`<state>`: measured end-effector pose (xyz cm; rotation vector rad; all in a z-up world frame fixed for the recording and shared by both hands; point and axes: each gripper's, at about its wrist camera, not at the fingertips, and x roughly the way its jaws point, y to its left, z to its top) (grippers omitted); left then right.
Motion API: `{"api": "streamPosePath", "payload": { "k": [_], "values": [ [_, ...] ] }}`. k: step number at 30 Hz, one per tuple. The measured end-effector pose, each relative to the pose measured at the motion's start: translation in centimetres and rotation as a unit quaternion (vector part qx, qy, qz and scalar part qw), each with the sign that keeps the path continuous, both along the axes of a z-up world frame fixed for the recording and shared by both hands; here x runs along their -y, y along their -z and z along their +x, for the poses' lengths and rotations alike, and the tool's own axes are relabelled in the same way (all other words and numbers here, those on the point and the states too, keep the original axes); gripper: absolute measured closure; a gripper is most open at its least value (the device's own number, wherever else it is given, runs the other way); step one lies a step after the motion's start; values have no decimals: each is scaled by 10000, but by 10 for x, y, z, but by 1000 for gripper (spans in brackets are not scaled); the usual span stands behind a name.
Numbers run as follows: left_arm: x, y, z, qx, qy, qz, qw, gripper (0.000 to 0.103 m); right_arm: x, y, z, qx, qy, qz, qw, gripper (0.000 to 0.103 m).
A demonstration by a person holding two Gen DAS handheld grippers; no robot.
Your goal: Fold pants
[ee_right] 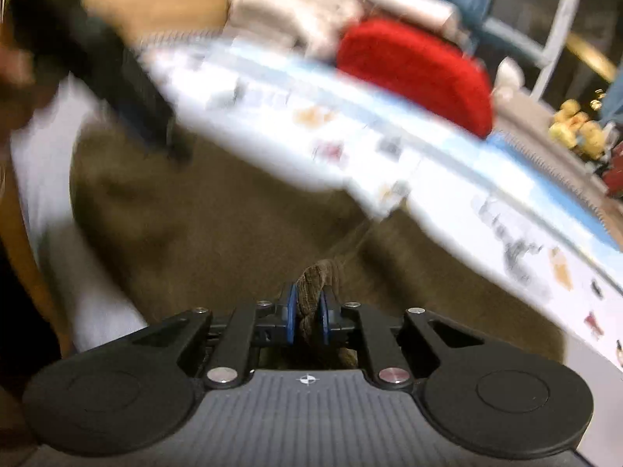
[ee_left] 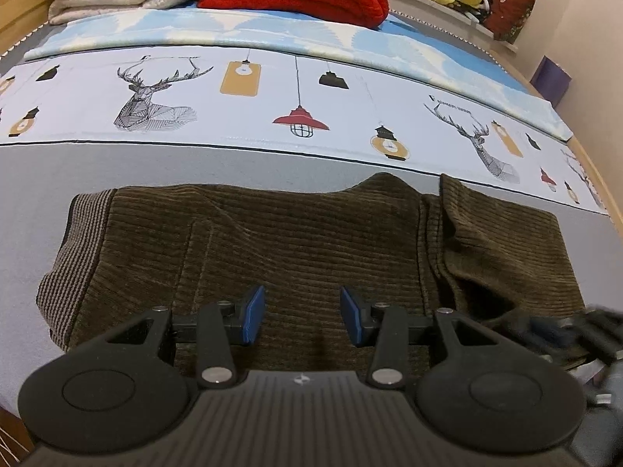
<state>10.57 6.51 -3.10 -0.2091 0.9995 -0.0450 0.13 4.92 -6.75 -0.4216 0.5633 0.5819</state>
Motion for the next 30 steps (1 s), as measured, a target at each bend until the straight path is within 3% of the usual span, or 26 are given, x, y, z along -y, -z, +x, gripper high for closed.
{"api": "streamPosePath", "payload": {
  "k": [3, 5, 7, 10, 12, 13, 14, 18, 21, 23, 27, 30],
  "values": [
    [6, -1, 2, 8, 57, 8, 10000, 55, 5, -11, -19, 4, -465, 185, 9987, 91],
    [11, 0, 4, 4, 103, 19, 9999, 55, 0, 16, -24, -421, -823, -380, 9950, 90],
    [16, 0, 5, -7, 130, 27, 9999, 55, -5, 38, -28, -521, -969, -819, 9905, 89],
    [23, 1, 5, -26, 193, 41, 9998, 55, -3, 29, -28, -459, -824, -589, 9938, 83],
    [27, 3, 6, -31, 259, 89, 9996, 55, 4, 21, -27, -349, -674, -429, 9962, 67],
    [29, 4, 7, -48, 269, 111, 9996, 55, 5, 22, -27, -273, -599, -486, 9966, 53],
    [31, 5, 8, -78, 267, 107, 9996, 55, 6, 23, -27, -245, -578, -547, 9965, 51],
    [39, 8, 14, -155, 287, -59, 9995, 55, -6, 43, -26, -456, -829, -909, 9914, 53],
    [52, 7, 24, -176, 405, -217, 9988, 55, -9, 45, -32, -374, -965, -1108, 9884, 63],
    [62, 6, 34, -204, 603, -373, 9973, 55, -7, 38, -38, -282, -1010, -1124, 9881, 76],
    [86, 9, 66, -238, 1161, -778, 9899, 46, 6, 39, -44, -470, -1221, -1158, 9846, 79],
    [99, 25, 95, -373, 1242, -1011, 9864, 44, 23, 34, -41, -923, -1135, -761, 9863, 78]
  ]
}}
